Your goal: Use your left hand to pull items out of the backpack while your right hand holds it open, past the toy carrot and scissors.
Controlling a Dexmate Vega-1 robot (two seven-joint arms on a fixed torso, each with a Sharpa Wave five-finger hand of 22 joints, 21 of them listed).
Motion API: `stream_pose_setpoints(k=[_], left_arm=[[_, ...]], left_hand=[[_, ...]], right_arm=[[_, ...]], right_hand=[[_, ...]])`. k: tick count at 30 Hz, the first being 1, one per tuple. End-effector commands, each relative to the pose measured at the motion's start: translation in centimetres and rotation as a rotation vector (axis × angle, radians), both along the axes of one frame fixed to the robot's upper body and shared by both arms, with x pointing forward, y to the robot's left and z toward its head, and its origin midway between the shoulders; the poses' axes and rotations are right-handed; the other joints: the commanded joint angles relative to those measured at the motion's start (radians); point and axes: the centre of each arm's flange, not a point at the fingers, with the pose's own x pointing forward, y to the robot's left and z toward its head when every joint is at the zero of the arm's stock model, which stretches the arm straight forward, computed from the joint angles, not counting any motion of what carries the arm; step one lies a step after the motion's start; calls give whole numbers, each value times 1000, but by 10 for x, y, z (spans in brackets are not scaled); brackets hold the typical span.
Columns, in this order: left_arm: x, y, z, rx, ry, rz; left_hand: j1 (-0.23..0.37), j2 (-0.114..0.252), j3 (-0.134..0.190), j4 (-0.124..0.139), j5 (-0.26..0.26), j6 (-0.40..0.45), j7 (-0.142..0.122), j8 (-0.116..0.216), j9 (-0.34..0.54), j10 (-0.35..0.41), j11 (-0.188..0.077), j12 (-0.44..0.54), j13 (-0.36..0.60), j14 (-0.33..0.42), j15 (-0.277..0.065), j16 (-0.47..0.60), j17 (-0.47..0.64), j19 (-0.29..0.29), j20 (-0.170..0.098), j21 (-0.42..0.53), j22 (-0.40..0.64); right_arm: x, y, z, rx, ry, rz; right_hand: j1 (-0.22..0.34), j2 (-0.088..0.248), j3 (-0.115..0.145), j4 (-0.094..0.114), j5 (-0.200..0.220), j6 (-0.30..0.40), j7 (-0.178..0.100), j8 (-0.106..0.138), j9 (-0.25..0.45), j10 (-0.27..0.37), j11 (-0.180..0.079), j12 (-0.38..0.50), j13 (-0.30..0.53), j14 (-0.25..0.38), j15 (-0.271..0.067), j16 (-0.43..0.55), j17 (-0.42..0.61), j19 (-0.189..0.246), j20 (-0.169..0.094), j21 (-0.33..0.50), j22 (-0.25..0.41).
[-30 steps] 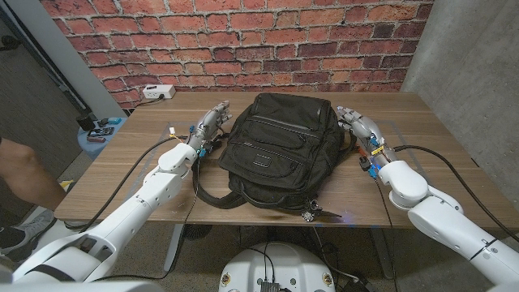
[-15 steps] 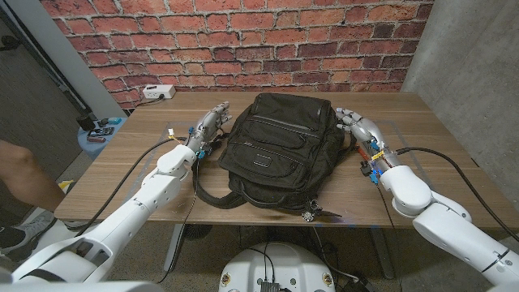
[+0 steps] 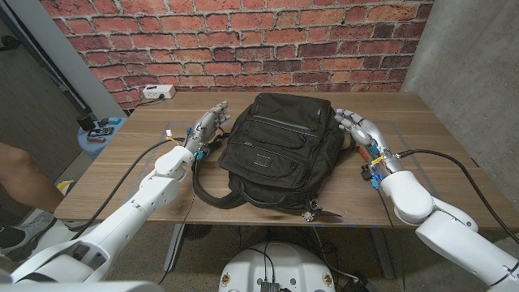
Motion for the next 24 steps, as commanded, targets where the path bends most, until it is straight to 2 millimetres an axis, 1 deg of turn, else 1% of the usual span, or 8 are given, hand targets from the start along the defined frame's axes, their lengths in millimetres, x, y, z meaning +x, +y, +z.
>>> stream_pose_setpoints(k=[1,7,9,13,24], left_arm=[[-3,2,-1,4,-8,-9],[-2,2,2,13,-12,-16],[-2,2,4,17,-14,-18],[-2,2,7,25,-20,-20],[-5,4,10,33,-31,-19]], left_hand=[[8,0,-1,-5,5,4,0,1,2,1,1,-1,2,-1,6,-1,2,5,4,-6,3],[8,0,-1,-7,5,5,0,1,2,0,1,-1,2,-1,6,-1,2,7,4,-9,3],[8,1,-1,-7,5,4,0,1,2,0,1,-1,2,-1,7,-1,2,7,4,-10,3],[9,1,-2,-8,5,4,0,0,2,1,1,-1,2,-2,7,-1,2,8,4,-12,3],[9,2,-3,-10,5,3,2,0,2,1,1,-1,2,-1,7,0,3,10,4,-18,3]], right_arm=[[-20,8,-5,-65,-22,-84],[-28,15,-8,-100,-26,-137],[-30,17,-8,-106,-30,-146],[-36,20,-9,-132,-30,-175],[-54,32,-12,-184,-40,-228]], right_hand=[[17,-1,-1,-6,6,9,3,9,0,12,4,7,1,11,-34,7,0,10,-36,-1,0],[24,-4,-2,-6,6,14,4,10,0,16,6,8,1,18,-35,10,-2,14,-36,0,0],[28,-5,-2,-6,6,17,9,11,0,19,13,9,1,22,-30,11,-4,21,-32,2,0],[34,-7,-2,-7,6,24,15,13,0,26,17,11,1,25,-28,12,-6,27,-28,3,0],[55,-16,-1,-13,8,35,22,15,0,38,21,14,1,40,-26,16,-12,41,-18,6,-1]])
